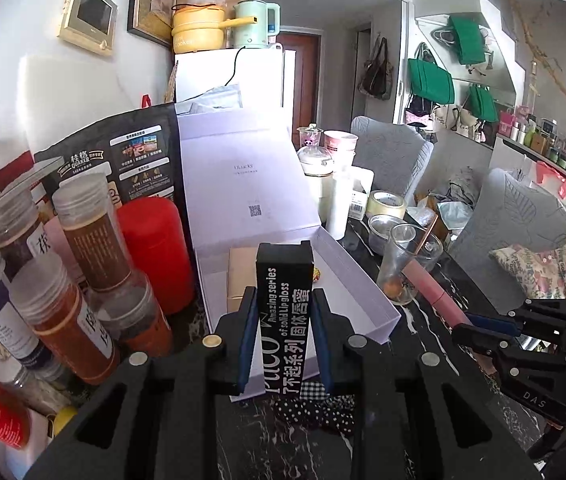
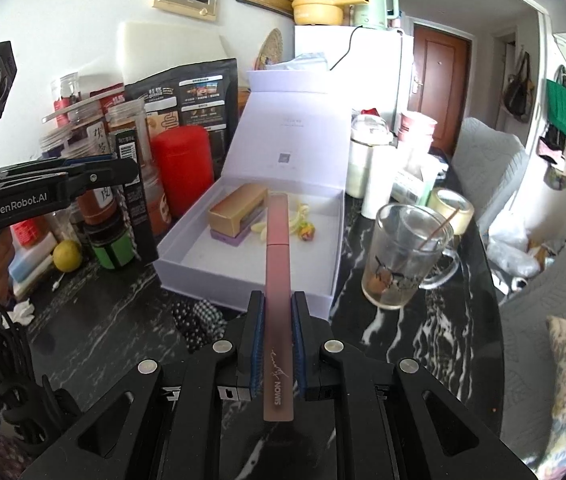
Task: Organize rigid objects
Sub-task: 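Lower the PUCO box into the white box with the left tool while the right lowers the pink tube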
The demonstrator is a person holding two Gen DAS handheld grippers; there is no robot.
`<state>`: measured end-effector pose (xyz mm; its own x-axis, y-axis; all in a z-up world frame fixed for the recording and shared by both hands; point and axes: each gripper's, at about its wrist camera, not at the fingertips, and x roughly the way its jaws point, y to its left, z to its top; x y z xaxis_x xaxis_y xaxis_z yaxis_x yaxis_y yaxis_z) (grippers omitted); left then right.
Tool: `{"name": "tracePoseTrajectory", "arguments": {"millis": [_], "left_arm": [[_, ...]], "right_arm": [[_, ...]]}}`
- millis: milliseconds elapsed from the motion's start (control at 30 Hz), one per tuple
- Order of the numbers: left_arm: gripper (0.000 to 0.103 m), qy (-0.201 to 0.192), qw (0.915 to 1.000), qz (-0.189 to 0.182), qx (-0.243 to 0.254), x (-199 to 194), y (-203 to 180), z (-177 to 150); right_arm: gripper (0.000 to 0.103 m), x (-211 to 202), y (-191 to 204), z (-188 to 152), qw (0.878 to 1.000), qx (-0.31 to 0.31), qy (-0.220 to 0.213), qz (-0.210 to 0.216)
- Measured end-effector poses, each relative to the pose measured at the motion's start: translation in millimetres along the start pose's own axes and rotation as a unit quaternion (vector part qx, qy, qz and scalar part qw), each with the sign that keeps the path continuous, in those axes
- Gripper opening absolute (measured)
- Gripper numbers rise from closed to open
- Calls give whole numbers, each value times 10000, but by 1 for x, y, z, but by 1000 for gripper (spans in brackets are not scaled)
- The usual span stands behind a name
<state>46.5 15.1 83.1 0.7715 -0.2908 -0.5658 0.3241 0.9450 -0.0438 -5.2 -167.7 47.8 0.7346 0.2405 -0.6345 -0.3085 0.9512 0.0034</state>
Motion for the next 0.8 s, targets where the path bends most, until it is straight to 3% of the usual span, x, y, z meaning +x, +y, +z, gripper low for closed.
{"name": "tracePoseTrajectory", "arguments": {"millis": [800], "left_arm": [[26,357,9993,111,41,80,22,28]], "right_arm": [[13,68,-22,37,9997,23,213,154]]}}
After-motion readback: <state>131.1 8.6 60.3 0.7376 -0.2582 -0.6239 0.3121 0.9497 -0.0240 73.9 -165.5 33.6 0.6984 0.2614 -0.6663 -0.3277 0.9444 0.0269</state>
